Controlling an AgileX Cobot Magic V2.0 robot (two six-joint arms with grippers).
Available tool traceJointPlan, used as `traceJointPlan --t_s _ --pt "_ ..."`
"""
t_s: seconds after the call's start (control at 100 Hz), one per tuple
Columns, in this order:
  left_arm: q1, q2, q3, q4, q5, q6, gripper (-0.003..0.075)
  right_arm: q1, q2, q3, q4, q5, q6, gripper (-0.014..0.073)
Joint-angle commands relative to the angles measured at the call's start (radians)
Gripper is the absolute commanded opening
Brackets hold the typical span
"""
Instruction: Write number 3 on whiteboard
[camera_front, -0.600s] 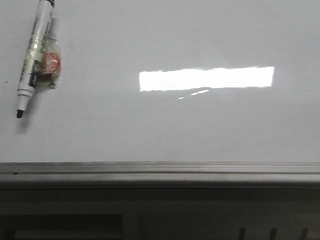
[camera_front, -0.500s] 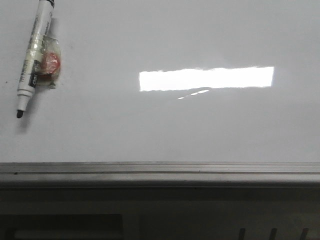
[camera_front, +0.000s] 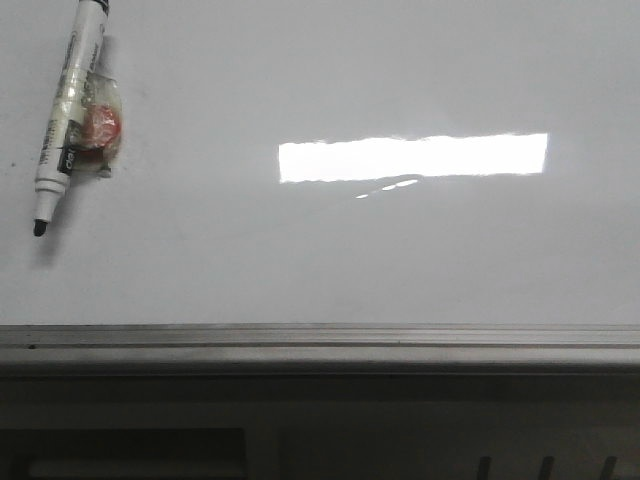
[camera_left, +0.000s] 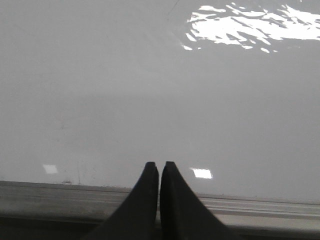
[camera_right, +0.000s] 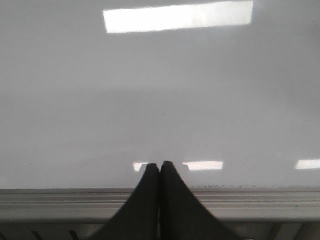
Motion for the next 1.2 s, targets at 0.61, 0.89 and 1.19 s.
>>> traceJointPlan --t_s 0.61,0.89,1.19 --pt "-0.009 -0.024 0.032 0.029 -0.103 -0.011 -0.0020 -0.005 -0.014 0.023 -0.027 -0.412 -0.002 -0.0065" --pt "-0.009 -0.024 0.032 0.024 -0.239 -0.011 -0.0020 -0.005 -0.014 0.023 -0.027 -0.590 -0.002 -0.0064" --pt "-0.009 -0.023 -0.009 -0.046 -0.242 -0.015 -0.0020 -0.005 -0.006 0.006 0.045 -0.338 0.002 -0.0064"
